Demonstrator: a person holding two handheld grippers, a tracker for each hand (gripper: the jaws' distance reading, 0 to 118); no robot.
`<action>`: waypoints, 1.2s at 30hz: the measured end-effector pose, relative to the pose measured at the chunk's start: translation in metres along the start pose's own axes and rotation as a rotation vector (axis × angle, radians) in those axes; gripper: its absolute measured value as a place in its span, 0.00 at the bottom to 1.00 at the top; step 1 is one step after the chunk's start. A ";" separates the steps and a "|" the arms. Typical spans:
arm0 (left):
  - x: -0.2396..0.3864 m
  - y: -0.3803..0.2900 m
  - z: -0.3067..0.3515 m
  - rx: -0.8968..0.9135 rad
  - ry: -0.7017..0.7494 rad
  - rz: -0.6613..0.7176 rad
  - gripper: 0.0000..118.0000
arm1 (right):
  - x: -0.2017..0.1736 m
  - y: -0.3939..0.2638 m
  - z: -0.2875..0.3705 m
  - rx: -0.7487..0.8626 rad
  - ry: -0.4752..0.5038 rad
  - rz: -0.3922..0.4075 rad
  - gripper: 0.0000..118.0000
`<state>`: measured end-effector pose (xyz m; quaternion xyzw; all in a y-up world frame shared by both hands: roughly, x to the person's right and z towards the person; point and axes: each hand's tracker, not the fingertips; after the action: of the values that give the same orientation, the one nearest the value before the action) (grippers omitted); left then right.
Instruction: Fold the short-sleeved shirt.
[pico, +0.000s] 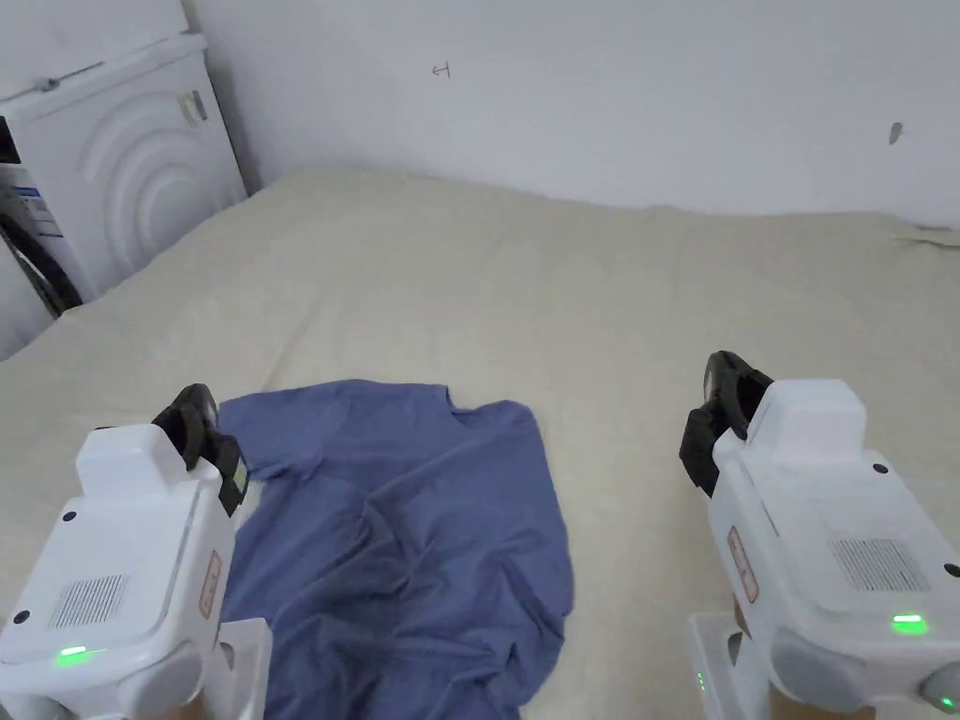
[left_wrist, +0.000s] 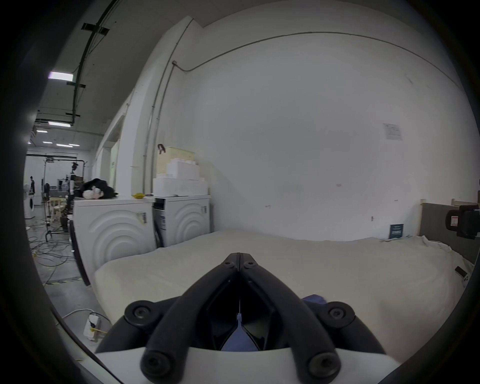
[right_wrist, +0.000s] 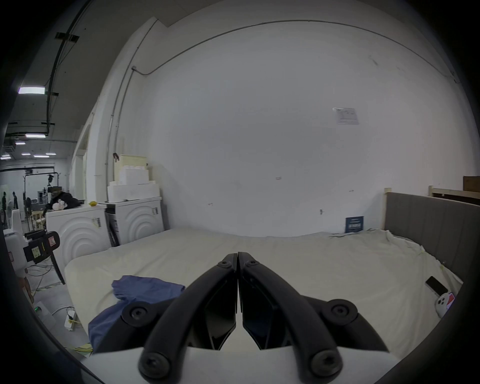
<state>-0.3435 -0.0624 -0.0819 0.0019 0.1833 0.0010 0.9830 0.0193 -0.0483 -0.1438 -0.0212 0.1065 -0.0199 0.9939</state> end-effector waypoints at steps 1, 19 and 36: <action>-0.007 0.000 0.002 -0.001 0.017 0.001 0.00 | -0.006 -0.001 -0.003 -0.003 0.011 0.003 0.00; -0.032 -0.003 -0.004 -0.022 0.067 0.004 0.00 | -0.023 -0.003 -0.014 -0.019 0.061 0.013 0.00; 0.039 -0.053 -0.132 -0.558 -0.209 0.082 0.00 | 0.010 -0.006 -0.025 -0.054 -0.026 0.025 0.00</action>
<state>-0.3548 -0.1148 -0.2190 -0.2608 0.0734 0.0910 0.9583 0.0234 -0.0558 -0.1696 -0.0471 0.0943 -0.0044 0.9944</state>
